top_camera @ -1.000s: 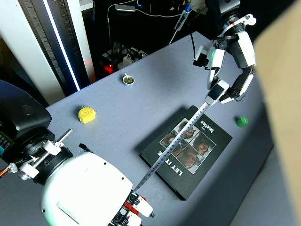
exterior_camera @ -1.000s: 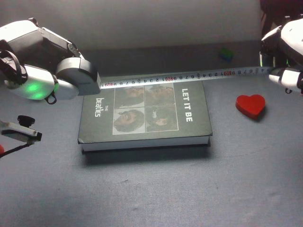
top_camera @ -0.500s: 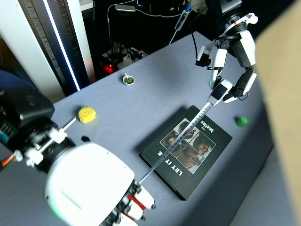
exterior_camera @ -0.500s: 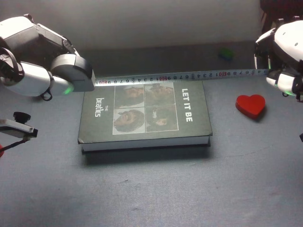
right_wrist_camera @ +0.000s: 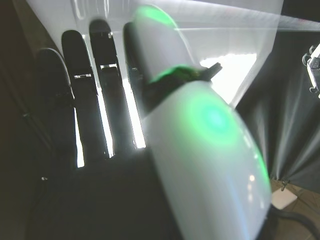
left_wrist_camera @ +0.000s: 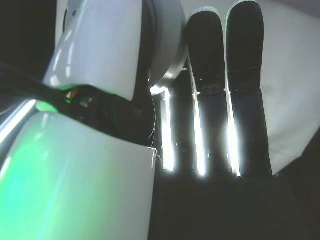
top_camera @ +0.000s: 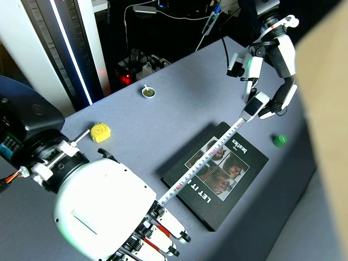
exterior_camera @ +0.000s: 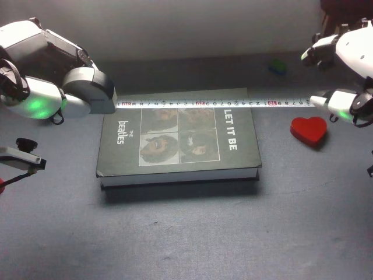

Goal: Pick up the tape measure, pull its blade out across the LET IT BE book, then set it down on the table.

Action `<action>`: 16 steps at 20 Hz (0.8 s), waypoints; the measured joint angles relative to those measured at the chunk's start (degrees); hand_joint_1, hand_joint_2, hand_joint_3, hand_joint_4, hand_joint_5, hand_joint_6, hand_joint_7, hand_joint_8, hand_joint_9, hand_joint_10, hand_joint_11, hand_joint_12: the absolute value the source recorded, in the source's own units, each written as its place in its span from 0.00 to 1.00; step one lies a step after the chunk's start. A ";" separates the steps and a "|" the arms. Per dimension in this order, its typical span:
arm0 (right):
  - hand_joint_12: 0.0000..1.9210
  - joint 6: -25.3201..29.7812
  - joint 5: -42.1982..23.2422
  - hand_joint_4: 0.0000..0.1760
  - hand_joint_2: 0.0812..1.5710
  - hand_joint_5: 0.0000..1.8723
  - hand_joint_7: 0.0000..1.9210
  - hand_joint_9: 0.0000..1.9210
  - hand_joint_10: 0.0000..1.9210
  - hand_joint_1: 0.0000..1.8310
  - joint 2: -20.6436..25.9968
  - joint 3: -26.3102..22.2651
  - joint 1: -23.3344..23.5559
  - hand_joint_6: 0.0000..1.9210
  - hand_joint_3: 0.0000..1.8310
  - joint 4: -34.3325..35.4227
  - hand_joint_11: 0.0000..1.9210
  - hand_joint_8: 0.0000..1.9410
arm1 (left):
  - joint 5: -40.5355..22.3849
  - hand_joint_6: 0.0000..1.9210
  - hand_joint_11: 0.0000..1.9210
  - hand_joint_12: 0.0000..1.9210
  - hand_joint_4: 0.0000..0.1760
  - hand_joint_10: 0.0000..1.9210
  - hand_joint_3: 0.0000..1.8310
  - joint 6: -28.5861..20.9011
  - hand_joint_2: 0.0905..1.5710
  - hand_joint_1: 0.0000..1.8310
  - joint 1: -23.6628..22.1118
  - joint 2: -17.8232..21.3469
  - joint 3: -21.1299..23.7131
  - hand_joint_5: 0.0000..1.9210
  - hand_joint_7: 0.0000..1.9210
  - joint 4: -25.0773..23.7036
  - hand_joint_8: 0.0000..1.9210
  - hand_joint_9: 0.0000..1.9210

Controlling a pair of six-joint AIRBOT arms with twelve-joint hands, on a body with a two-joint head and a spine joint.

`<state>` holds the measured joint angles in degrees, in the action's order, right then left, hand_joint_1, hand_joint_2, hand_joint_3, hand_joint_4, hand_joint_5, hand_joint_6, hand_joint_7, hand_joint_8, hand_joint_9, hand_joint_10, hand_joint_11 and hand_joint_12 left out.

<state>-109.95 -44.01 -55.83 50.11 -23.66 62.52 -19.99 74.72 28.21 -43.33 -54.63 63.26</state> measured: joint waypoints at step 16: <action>0.23 -3.34 -2.71 0.00 0.58 0.04 0.04 0.03 0.00 0.00 0.42 -12.09 4.96 0.00 0.00 2.84 0.00 0.00 | 2.71 0.51 0.45 0.58 0.00 0.62 0.00 -10.93 0.69 0.75 5.68 -1.49 -6.73 0.47 0.49 -0.59 0.49 0.51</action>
<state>-113.30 -46.72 -55.42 38.02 -18.70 65.36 -17.28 63.79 33.89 -44.82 -61.36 62.67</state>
